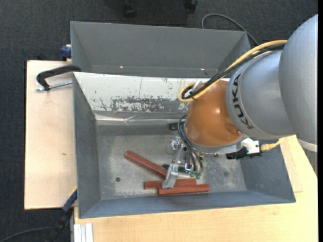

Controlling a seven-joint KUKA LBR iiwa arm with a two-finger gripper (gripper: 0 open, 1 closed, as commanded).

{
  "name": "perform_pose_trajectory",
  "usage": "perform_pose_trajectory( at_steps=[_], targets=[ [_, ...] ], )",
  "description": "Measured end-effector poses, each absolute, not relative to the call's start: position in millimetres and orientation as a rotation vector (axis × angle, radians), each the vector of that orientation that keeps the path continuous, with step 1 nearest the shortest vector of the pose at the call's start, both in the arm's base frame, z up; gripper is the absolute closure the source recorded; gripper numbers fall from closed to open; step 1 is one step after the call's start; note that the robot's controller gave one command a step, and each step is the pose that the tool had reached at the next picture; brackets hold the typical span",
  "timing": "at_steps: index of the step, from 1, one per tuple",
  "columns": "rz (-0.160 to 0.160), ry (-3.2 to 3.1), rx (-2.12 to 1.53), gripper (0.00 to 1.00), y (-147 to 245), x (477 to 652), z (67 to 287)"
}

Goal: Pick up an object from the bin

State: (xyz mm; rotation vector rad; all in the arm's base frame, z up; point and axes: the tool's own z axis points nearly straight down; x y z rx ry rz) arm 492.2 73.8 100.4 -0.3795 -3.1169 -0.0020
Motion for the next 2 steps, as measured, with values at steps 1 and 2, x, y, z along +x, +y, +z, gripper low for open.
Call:
perform_pose_trajectory(
  at_steps=[1, 2],
  targets=[
    [-0.001, -3.062, -0.680, 0.00, 78.3, 492.2, 69.9],
    [-0.002, -3.064, -0.681, 0.00, 78.8, 492.5, 70.6]
  ],
)
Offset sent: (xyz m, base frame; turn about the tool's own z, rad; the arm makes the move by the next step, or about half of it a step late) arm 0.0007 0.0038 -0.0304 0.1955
